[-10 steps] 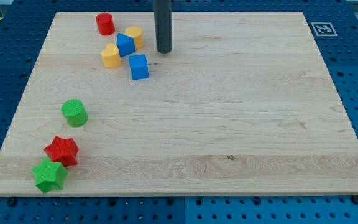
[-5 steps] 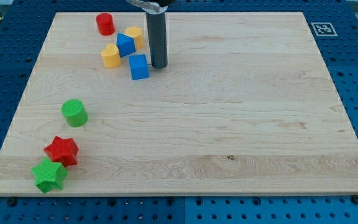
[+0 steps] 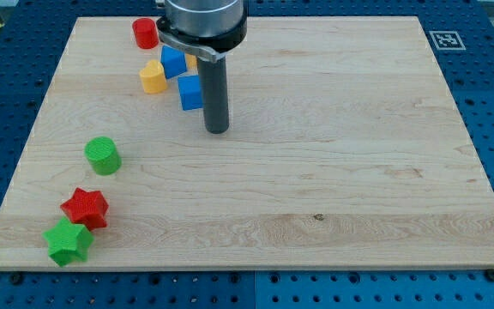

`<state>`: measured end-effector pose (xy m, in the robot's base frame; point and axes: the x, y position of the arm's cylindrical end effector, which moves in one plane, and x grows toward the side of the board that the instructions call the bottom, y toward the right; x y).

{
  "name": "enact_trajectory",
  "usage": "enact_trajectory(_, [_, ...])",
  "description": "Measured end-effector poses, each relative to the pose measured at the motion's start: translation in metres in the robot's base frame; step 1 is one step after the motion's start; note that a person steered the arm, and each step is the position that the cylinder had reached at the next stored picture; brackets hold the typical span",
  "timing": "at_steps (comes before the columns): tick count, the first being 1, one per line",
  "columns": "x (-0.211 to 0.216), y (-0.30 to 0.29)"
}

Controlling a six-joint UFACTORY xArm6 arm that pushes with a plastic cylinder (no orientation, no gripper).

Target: Place arm below the blue cube

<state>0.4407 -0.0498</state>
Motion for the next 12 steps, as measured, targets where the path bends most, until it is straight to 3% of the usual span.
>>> enact_trajectory(3, [-0.004,-0.058])
enact_trajectory(6, [0.008,-0.073])
enact_trajectory(12, [0.007,-0.041])
